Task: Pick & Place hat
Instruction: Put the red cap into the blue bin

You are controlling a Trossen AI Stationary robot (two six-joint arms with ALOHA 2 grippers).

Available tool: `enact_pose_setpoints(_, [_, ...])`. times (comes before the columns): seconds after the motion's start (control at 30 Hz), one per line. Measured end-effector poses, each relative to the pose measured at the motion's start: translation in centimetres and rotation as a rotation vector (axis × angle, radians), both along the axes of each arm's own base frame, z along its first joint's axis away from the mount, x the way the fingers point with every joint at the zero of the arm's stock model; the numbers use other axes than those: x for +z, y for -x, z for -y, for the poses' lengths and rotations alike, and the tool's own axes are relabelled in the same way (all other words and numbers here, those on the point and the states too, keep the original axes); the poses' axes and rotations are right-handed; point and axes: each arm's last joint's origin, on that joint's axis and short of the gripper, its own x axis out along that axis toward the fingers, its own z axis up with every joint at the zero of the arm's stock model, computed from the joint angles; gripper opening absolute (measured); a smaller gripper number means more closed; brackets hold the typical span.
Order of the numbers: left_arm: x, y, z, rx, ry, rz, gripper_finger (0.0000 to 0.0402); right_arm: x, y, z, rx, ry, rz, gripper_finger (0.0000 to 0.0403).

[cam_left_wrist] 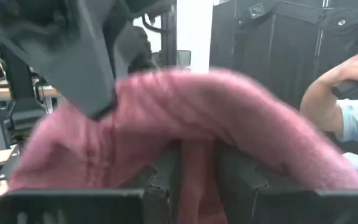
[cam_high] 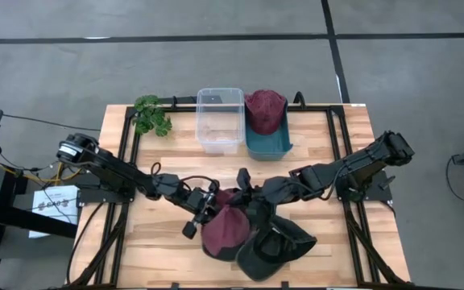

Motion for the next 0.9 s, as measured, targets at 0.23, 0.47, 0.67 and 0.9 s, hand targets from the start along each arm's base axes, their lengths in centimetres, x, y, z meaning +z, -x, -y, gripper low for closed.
enact_pose_setpoints(0.23, [-1.6, -0.7, -0.1, 0.043, -0.017, -0.067, 0.0088, 0.8, -0.1, -0.3, 0.010, 0.001, 0.059, 0.0000])
enact_pose_setpoints(0.47, [-2.2, -1.2, -1.0, 0.093, -0.022, -0.094, 0.0088, 2.7, 0.4, -2.1, 0.111, -0.070, 0.093, 0.0000])
enact_pose_setpoints(0.67, [-2.2, -1.3, -1.4, 0.109, -0.021, -0.096, 0.0088, 3.5, 1.4, -3.2, 0.153, -0.078, -0.010, 0.0000])
enact_pose_setpoints(0.9, [-3.0, -0.9, -1.5, 0.110, -0.032, -0.122, 0.0088, 3.8, 2.9, -2.9, 0.135, -0.156, -0.278, 0.0000])
